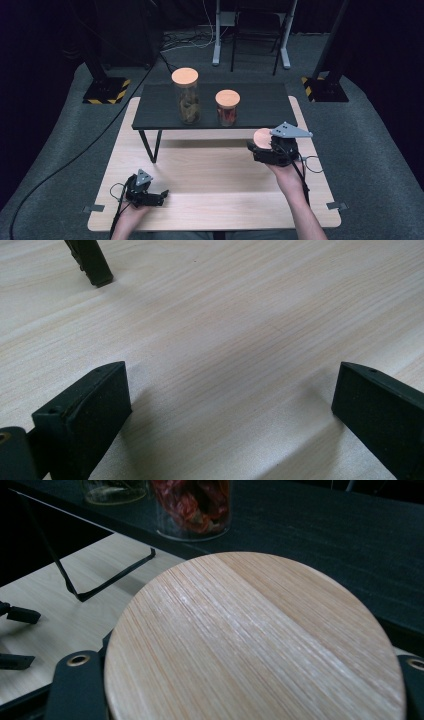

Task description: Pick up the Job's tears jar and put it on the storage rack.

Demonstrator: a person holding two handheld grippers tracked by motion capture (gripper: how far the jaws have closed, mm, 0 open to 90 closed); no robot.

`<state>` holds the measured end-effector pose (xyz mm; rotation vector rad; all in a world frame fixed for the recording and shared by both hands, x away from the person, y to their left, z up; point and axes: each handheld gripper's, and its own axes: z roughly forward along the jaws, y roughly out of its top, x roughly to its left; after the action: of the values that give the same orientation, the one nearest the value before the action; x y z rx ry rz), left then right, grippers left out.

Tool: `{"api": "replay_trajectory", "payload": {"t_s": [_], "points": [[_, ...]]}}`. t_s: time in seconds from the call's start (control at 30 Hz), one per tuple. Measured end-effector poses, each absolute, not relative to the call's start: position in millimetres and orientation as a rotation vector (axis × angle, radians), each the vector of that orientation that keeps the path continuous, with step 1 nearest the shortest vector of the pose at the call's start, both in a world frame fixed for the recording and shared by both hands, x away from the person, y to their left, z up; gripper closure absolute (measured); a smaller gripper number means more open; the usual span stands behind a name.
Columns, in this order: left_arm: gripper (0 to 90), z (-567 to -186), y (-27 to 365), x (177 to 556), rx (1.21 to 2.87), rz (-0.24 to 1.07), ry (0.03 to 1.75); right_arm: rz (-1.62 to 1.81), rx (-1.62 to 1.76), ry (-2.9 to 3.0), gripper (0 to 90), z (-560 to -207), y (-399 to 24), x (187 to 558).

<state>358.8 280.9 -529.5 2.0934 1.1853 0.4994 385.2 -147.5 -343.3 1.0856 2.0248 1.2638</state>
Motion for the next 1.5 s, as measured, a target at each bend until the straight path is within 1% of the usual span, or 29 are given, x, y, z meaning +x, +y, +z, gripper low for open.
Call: {"api": "replay_trajectory", "payload": {"t_s": [0.4,1.17,1.5], "points": [[1.9,-529,281,359,2.094,0.499,1.185,1.267,1.08,2.014,24.7,-323,-147,398],[1.9,-529,281,359,2.096,0.498,1.181,1.25,1.092,1.984,24.8,-299,-144,423],[1.9,-529,281,359,2.096,0.497,1.18,1.222,1.104,1.975,24.8,-296,-140,439]]}}
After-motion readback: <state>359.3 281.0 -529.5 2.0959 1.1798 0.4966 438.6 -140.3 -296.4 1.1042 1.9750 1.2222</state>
